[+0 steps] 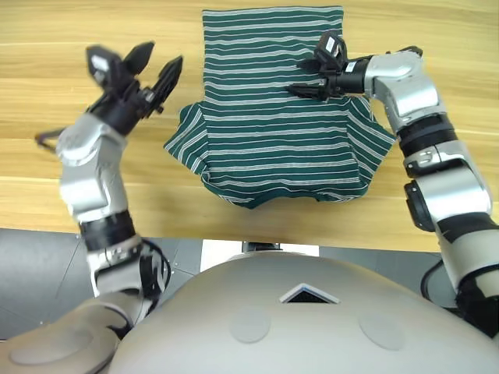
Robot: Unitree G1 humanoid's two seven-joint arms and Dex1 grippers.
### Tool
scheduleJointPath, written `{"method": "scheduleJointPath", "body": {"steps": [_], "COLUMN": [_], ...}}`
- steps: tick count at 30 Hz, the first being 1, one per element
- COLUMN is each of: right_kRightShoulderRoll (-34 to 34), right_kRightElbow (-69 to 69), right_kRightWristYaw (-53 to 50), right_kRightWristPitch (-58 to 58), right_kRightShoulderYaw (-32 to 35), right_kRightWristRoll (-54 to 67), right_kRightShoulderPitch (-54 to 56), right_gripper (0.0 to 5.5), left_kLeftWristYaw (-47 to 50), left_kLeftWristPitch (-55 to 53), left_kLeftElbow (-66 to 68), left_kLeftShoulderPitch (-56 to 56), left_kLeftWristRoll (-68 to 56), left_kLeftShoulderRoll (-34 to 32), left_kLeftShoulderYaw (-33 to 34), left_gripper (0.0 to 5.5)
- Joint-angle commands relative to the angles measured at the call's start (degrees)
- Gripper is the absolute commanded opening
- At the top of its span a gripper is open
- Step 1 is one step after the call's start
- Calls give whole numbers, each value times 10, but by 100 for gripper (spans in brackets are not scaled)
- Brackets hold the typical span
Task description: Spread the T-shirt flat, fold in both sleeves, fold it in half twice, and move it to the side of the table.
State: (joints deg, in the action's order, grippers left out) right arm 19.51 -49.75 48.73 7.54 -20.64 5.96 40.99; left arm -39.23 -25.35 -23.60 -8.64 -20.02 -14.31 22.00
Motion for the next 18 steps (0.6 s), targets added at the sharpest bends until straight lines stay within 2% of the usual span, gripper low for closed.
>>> {"method": "scheduleJointPath", "body": {"steps": [1, 5, 10, 14, 18], "right_kRightShoulderRoll": [-47, -60, -71, -77, -62], "right_kRightElbow": [-200, -246, -260, -239, -203], "right_kRightWristYaw": [-121, -162, -161, -90, -3], "right_kRightWristPitch": [-93, -130, -172, -245, -300], "right_kRightShoulderYaw": [-1, 10, 41, 69, 91], "right_kRightWristRoll": [-77, -100, -115, -104, -92], "right_kRightShoulderPitch": [70, 84, 101, 102, 96], "right_gripper": [317, 317, 317, 317, 317], "left_kLeftWristYaw": [73, 133, 203, 258, 286], "left_kLeftWristPitch": [-114, -141, -168, -181, -204], "left_kLeftElbow": [-281, -317, -271, -160, -65], "left_kLeftShoulderPitch": [-260, -308, -314, -250, -172], "left_kLeftWristRoll": [-149, -233, -252, -244, -233], "left_kLeftShoulderRoll": [53, 57, 73, 82, 62], "left_kLeftShoulderYaw": [90, 119, 55, 28, 2], "left_gripper": [291, 291, 291, 291, 291]}}
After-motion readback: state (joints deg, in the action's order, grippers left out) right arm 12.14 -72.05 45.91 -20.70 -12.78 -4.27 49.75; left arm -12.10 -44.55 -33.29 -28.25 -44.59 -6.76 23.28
